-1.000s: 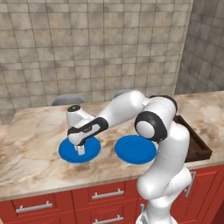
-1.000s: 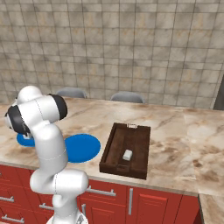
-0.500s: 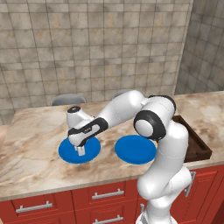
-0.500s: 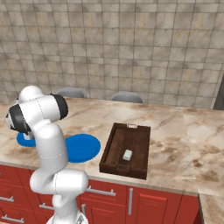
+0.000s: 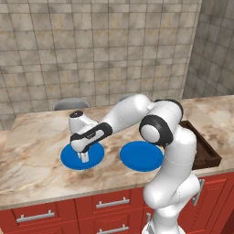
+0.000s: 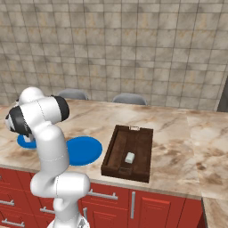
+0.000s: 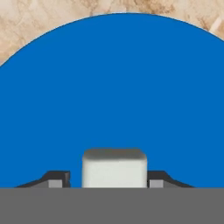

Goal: Move the dessert items from the plates to the tray.

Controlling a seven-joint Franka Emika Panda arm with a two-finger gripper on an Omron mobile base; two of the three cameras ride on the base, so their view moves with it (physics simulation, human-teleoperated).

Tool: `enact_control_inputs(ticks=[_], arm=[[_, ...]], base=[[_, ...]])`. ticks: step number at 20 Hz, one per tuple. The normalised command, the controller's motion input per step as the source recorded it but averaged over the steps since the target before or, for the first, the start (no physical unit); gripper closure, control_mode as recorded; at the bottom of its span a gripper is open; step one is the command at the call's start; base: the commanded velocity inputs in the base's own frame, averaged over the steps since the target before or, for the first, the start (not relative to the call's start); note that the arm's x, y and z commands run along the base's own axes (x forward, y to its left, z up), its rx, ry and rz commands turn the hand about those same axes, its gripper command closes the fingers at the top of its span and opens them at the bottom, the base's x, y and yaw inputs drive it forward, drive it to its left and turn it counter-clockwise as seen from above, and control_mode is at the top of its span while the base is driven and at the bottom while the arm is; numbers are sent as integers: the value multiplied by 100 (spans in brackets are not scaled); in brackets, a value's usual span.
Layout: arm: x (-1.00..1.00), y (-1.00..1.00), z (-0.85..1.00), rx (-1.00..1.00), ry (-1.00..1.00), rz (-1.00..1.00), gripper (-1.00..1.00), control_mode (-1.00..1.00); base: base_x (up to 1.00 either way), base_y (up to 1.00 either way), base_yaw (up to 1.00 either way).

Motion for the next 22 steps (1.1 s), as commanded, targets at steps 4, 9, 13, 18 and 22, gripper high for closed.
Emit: enact_control_inputs(ticks=[4,9,13,18,22], arm=[[0,0,0,0,0,0,100,-100],[0,0,0,0,0,0,100,-100],[0,1,0,0,-2,0,100,-100],[-2,0,28,0,0,0,100,-100],[-7,0,43,0,0,-4,100,-100]], base=[[0,0,0],[0,0,0],[0,0,0],[0,0,0],[0,0,0]])
